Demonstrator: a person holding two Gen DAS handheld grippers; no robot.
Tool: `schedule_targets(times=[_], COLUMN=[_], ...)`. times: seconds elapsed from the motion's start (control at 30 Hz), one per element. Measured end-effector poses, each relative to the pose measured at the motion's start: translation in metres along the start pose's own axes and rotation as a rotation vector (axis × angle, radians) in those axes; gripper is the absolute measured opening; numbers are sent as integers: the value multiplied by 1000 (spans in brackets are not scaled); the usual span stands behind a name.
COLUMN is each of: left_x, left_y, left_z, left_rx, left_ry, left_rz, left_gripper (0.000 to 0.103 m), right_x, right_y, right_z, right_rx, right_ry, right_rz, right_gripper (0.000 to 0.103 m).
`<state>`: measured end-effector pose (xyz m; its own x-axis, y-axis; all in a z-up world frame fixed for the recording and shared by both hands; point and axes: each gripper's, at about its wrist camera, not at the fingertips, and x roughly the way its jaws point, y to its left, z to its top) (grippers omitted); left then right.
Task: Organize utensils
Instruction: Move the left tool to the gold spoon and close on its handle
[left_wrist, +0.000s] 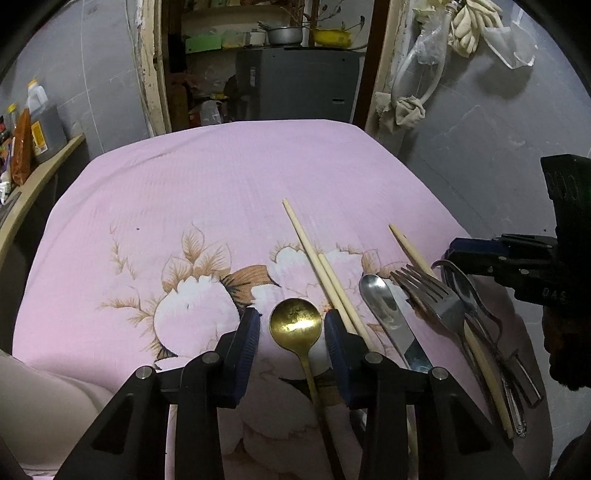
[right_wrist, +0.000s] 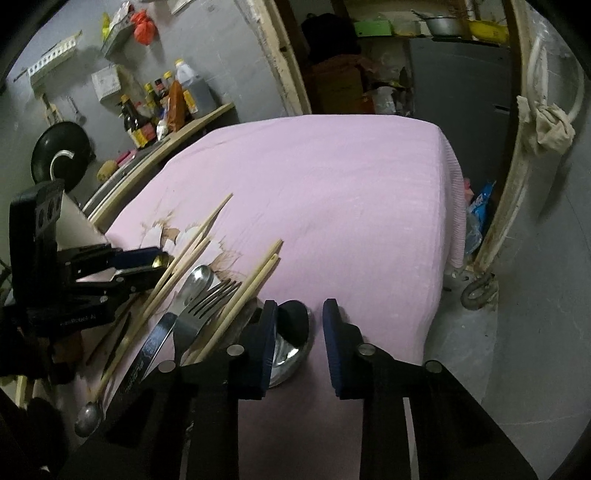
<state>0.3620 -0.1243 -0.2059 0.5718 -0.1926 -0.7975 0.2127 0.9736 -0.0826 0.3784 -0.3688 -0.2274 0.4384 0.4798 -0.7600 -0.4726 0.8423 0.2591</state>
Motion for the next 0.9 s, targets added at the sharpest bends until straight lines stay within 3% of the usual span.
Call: schedule_targets(times=[0.1, 0.17, 0.5, 0.7, 0.9], left_x=[0, 0, -5, -24, -46], left_y=[-1, -3, -2, 2, 0], left_z=[1, 2, 0, -3, -3], left_rx=[10, 14, -1, -37, -38], left_ry=[5, 7, 15, -33, -91], left_rz=[7, 9, 9, 19, 35], left_gripper=[34, 27, 27, 27, 27], right_x=[-1, -1, -1, 0, -5], right_y=[3, 3, 13, 17, 5], right_z=[2, 2, 1, 4, 8], right_rx=[-7, 0, 1, -5, 117], right_ry=[15, 19, 35, 50, 69], right_rz=[-8, -10, -61, -81, -54], right_gripper=[22, 23, 23, 23, 6])
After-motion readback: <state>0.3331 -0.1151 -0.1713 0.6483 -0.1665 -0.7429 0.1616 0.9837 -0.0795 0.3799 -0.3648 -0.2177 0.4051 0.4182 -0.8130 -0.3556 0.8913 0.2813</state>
